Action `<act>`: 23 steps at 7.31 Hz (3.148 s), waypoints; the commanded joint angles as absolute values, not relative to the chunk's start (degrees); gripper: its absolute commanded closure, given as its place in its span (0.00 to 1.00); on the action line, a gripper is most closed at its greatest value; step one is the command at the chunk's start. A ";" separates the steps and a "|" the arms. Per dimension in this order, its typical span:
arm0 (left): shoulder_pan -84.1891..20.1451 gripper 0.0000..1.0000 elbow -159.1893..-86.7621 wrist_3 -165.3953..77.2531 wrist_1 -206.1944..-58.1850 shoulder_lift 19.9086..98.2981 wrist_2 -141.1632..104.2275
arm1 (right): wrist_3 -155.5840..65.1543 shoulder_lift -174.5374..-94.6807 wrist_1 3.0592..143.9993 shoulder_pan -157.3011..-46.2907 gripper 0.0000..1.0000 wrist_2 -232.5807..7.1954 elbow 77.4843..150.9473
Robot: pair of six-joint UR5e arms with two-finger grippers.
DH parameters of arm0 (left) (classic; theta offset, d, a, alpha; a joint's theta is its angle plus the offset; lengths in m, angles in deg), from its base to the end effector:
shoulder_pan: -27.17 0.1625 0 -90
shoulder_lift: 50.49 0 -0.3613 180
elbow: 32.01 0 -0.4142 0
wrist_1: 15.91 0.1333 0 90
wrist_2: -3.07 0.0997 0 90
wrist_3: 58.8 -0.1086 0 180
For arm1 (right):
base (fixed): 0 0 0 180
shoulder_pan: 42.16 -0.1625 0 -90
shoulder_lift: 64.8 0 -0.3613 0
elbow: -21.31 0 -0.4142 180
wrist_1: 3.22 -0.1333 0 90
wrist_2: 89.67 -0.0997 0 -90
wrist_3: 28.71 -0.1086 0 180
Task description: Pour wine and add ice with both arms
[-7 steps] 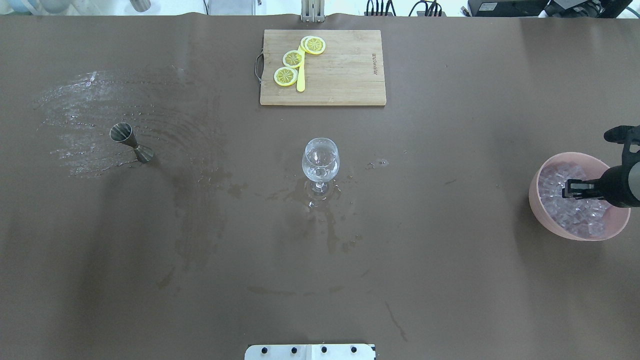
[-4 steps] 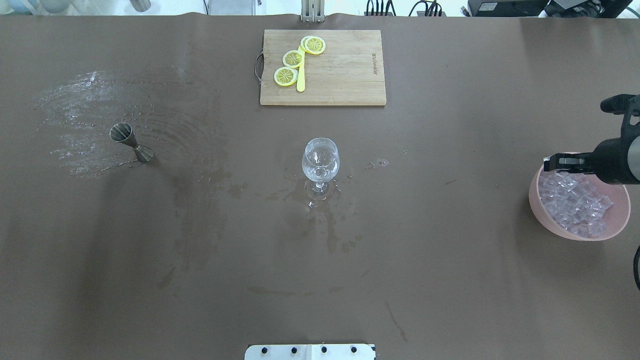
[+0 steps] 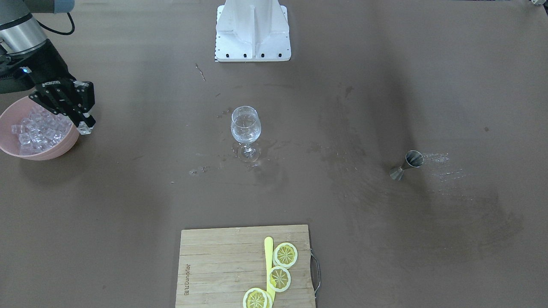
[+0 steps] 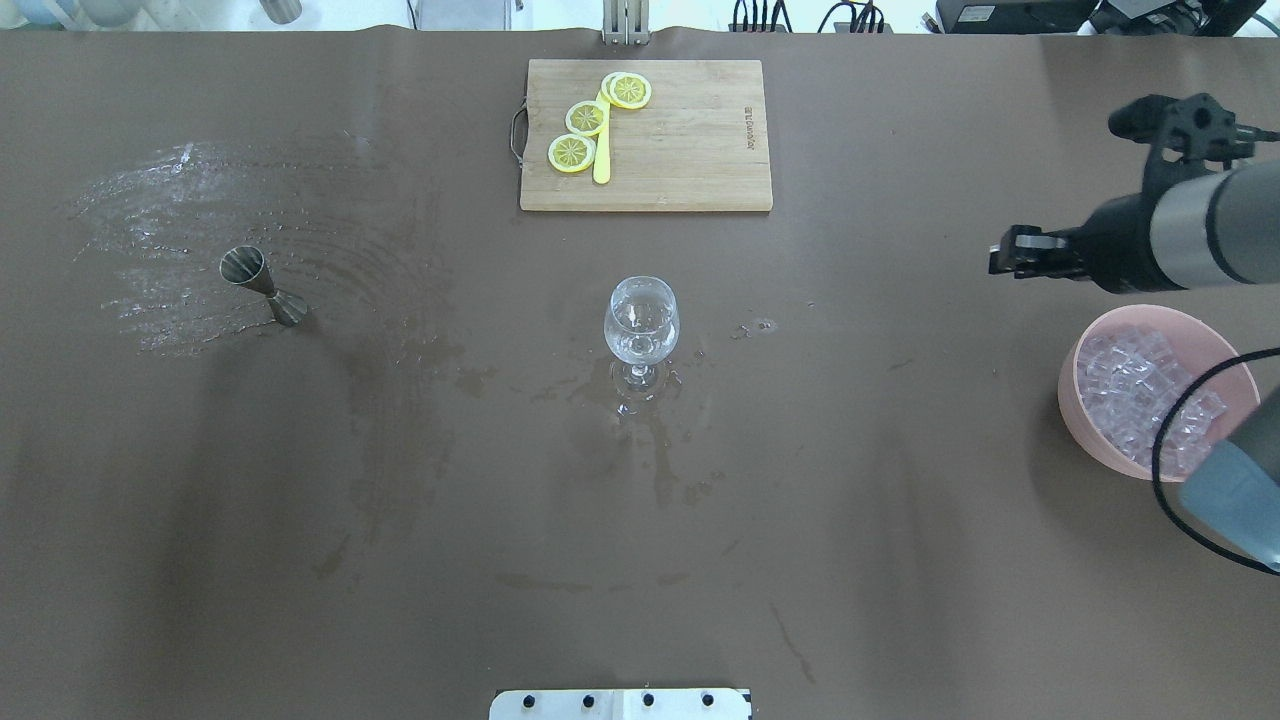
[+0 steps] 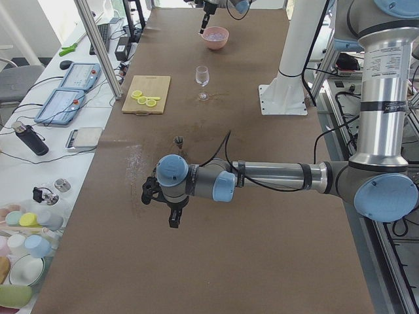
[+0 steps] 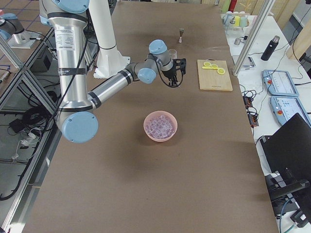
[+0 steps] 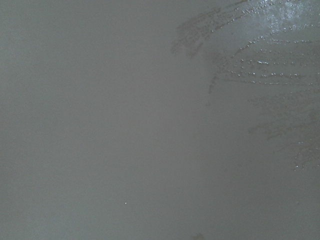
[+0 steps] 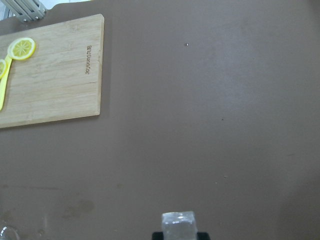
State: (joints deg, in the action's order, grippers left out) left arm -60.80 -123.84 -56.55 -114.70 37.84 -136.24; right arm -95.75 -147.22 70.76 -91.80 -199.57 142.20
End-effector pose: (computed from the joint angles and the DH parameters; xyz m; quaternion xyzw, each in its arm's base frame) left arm -0.0327 -0.5147 0.5769 0.0553 0.4182 0.0308 0.9061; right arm -0.2588 -0.4533 0.2411 0.1431 -0.4543 0.1251 0.8703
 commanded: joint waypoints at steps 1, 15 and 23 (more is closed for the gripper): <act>-60.80 0.02 -123.76 -56.52 -114.70 37.84 -136.24 | -100.94 -130.00 92.66 -86.58 1.00 -196.13 142.16; -60.89 0.02 -123.32 -56.69 -114.88 36.17 -136.33 | -112.47 -105.50 104.18 -70.73 1.00 -183.71 126.87; -60.89 0.02 -123.85 -56.61 -114.79 35.47 -136.86 | -112.82 -105.32 104.62 -70.82 0.00 -184.15 126.43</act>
